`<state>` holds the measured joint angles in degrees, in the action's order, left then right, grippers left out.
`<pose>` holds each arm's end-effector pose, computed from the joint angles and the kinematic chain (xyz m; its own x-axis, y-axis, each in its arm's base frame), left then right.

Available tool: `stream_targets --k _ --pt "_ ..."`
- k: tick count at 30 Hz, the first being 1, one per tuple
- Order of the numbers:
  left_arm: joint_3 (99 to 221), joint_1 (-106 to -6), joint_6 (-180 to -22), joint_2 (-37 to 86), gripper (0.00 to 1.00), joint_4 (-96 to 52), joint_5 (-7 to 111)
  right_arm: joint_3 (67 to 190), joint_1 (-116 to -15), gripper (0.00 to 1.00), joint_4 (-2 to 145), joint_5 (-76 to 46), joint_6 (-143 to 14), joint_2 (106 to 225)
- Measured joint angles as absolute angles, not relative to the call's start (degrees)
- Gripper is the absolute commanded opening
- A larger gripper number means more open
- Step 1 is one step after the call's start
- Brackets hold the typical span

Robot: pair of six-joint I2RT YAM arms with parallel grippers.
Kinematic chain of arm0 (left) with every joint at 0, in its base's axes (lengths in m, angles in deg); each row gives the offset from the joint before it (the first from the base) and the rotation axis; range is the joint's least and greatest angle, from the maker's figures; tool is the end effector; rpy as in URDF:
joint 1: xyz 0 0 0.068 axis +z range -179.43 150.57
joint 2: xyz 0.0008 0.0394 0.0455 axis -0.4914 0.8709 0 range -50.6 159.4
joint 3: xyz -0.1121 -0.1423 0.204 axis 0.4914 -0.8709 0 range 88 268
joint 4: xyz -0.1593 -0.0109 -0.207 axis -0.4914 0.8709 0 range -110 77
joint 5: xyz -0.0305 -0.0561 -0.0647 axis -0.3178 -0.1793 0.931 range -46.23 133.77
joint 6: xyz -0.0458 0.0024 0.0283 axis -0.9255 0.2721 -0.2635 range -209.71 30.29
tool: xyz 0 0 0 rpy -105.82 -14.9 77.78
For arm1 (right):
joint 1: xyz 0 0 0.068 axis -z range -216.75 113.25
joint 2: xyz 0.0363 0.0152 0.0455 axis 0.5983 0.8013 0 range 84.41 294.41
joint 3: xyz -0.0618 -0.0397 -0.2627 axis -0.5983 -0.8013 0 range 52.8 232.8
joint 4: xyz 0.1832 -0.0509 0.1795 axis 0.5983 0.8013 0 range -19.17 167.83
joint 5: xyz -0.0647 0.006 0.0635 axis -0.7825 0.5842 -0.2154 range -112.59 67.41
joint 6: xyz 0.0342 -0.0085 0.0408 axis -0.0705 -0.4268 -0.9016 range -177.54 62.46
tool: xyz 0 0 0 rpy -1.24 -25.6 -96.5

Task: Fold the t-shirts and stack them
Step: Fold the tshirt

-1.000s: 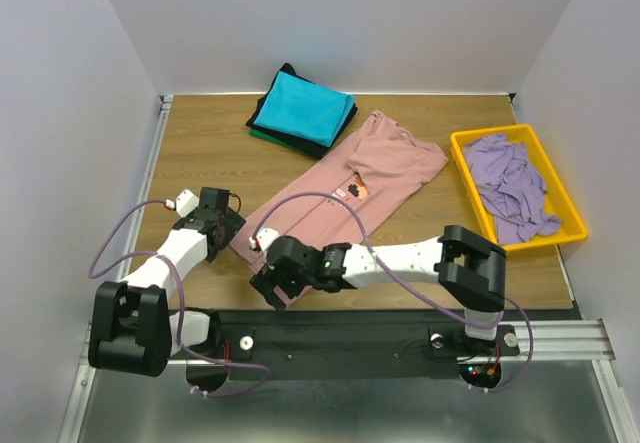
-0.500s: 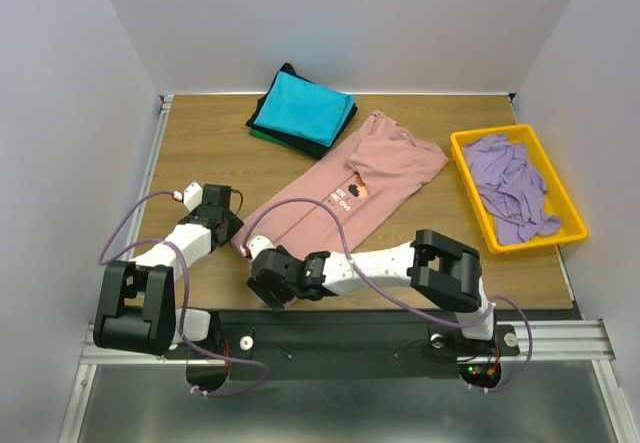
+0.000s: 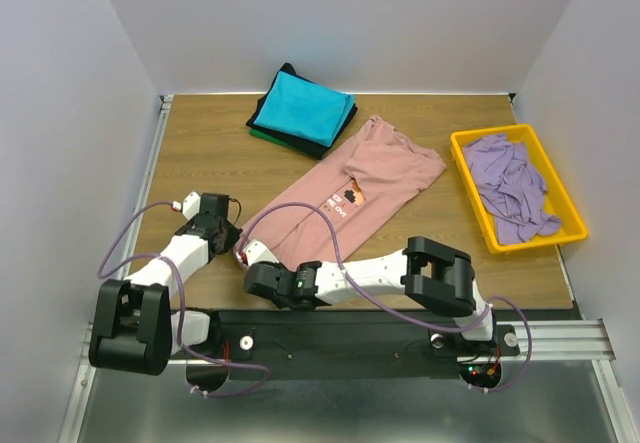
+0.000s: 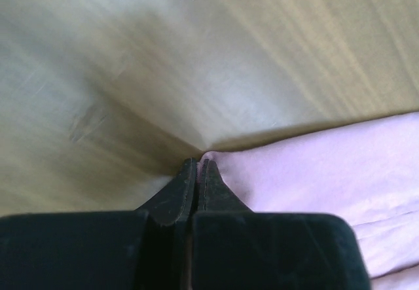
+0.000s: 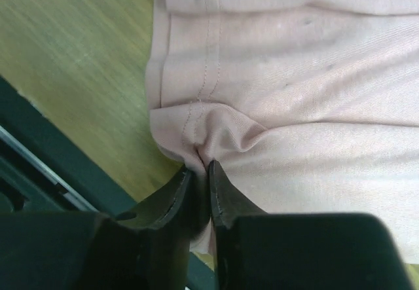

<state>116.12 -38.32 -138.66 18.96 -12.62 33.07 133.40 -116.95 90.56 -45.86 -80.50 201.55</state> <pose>0.2213 -0.0279 0.1617 -0.5118 -0.6700 -0.5378 -0.5404 0.7377 -0.4048 0.0874 0.4235 0.1620 -0.4689 -0.6094 -0.6394 -0.7439 0.6627 -0.0860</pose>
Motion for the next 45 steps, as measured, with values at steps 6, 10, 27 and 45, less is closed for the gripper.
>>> stream_targets --k 6,10,27,45 --pt "115.2 -38.3 -141.1 10.4 0.00 -4.9 32.2 133.5 -117.9 0.11 91.2 -47.0 -82.0 201.4" --pt "114.7 -38.3 -142.4 2.5 0.00 -2.5 32.2 133.3 -118.0 0.09 92.0 -47.1 -83.2 200.7" --pt "120.4 -43.5 -143.0 4.0 0.00 -3.1 36.5 127.0 -114.4 0.00 93.1 -50.1 -86.5 190.6" --pt "146.1 -54.0 -144.7 35.3 0.00 -9.4 35.3 118.6 -95.8 0.00 93.4 -51.1 -86.4 181.5"
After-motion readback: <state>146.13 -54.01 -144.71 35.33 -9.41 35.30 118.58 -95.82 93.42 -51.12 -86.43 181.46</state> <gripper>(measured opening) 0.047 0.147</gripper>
